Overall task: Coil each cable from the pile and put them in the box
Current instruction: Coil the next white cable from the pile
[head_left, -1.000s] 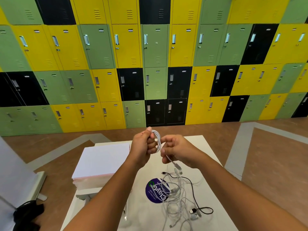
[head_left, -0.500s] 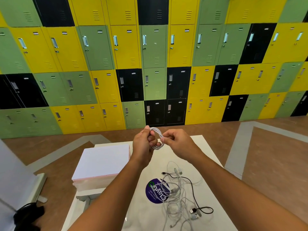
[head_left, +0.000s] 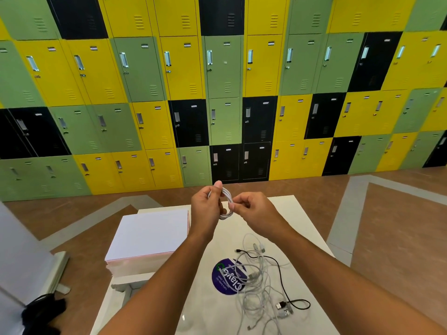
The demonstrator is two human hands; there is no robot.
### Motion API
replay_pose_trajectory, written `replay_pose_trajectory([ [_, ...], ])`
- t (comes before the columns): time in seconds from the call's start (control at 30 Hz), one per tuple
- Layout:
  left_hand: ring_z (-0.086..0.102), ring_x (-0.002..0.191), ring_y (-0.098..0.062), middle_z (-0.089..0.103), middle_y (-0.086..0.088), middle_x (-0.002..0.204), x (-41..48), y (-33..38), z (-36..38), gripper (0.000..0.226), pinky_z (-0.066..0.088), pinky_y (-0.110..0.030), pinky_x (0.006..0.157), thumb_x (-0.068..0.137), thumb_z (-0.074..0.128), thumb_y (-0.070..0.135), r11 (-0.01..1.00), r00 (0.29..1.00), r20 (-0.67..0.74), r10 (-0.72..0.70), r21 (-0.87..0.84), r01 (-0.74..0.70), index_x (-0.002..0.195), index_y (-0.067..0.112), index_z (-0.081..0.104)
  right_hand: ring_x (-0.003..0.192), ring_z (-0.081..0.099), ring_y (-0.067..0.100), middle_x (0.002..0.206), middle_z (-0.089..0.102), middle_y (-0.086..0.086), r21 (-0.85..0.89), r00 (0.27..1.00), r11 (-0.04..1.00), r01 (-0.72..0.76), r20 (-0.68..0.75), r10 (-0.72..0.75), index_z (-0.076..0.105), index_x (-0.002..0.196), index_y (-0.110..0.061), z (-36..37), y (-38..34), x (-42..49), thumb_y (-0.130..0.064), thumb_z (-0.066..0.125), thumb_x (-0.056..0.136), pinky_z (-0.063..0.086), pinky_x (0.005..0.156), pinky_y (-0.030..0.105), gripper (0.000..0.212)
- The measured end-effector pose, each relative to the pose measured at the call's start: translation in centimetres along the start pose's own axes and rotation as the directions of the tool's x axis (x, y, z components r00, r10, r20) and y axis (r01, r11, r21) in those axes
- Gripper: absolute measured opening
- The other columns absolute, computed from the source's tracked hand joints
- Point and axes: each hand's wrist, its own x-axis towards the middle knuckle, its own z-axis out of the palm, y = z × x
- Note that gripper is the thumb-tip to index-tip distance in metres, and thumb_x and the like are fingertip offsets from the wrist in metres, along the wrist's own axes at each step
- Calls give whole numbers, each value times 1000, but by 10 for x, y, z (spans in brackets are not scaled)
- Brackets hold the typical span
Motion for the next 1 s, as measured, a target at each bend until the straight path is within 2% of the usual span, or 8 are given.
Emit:
replay_pose_trajectory([
  [0.1, 53, 57, -8, 58, 12, 57, 5, 1, -2, 34, 45, -24, 49, 101, 54, 37, 1000, 997, -72, -3, 11, 4, 80, 14, 67, 71, 59, 12, 74, 65, -1, -50, 999, 998, 38, -12, -38, 74, 106, -16, -2, 1, 0, -22, 63, 97, 52, 68, 33, 15],
  [0.23, 41, 50, -9, 50, 11, 51, 8, -3, -4, 33, 36, -25, 48, 102, 54, 33, 980, 988, -69, -139, -155, 127, 77, 13, 62, 80, 56, 8, 92, 61, -5, -251, 993, 961, 115, 31, -110, 73, 104, -17, -8, -3, 3, -17, 62, 97, 44, 67, 20, 13],
  [0.47, 29, 42, -7, 35, 4, 52, 9, 2, -3, 34, 27, -19, 41, 103, 52, 28, 751, 929, 77, -362, -566, 339, 74, 12, 54, 81, 51, 8, 90, 59, -7, -450, 964, 852, 266, 132, -231, 70, 97, -22, -20, 2, 7, -18, 67, 92, 44, 68, 22, 6],
  [0.6, 28, 42, -7, 34, 4, 50, 9, 4, -2, 35, 28, -19, 40, 104, 51, 30, 688, 913, 169, -370, -611, 392, 73, 12, 51, 73, 61, 9, 83, 66, -4, -251, 989, 956, 149, 40, -143, 66, 90, -18, -16, 8, 3, -12, 66, 93, 52, 65, 24, 6],
  [0.7, 26, 39, -6, 32, 5, 48, 10, 6, -1, 37, 28, -18, 38, 104, 51, 30, 634, 908, 223, -355, -657, 409, 71, 13, 50, 73, 71, 20, 81, 72, 10, 174, 993, 982, 77, -107, -59, 66, 94, -8, -14, 7, 4, -4, 64, 93, 61, 69, 31, 5],
  [0.77, 27, 40, -6, 33, 5, 49, 10, 8, -1, 38, 31, -19, 39, 104, 50, 30, 685, 925, 212, -316, -623, 377, 70, 14, 53, 75, 73, 24, 84, 72, 15, 359, 987, 931, 61, -159, -3, 66, 95, -5, -12, 6, 4, -1, 64, 94, 62, 71, 33, 5],
  [0.9, 38, 41, -5, 44, 7, 50, 7, 18, -2, 35, 38, -19, 43, 105, 47, 29, 864, 970, 166, -179, -444, 235, 75, 13, 55, 78, 72, 27, 86, 73, 16, 536, 974, 842, 59, -216, 69, 66, 96, -4, -6, 9, 2, 1, 61, 95, 62, 75, 37, 7],
  [1.0, 46, 40, -2, 51, 8, 48, 5, 23, -2, 32, 41, -17, 44, 106, 45, 27, 886, 973, 175, -149, -413, 210, 80, 12, 56, 79, 71, 31, 87, 74, 17, 658, 973, 752, 30, -190, 127, 66, 95, -6, -4, 10, 3, 2, 60, 95, 61, 77, 41, 11],
])
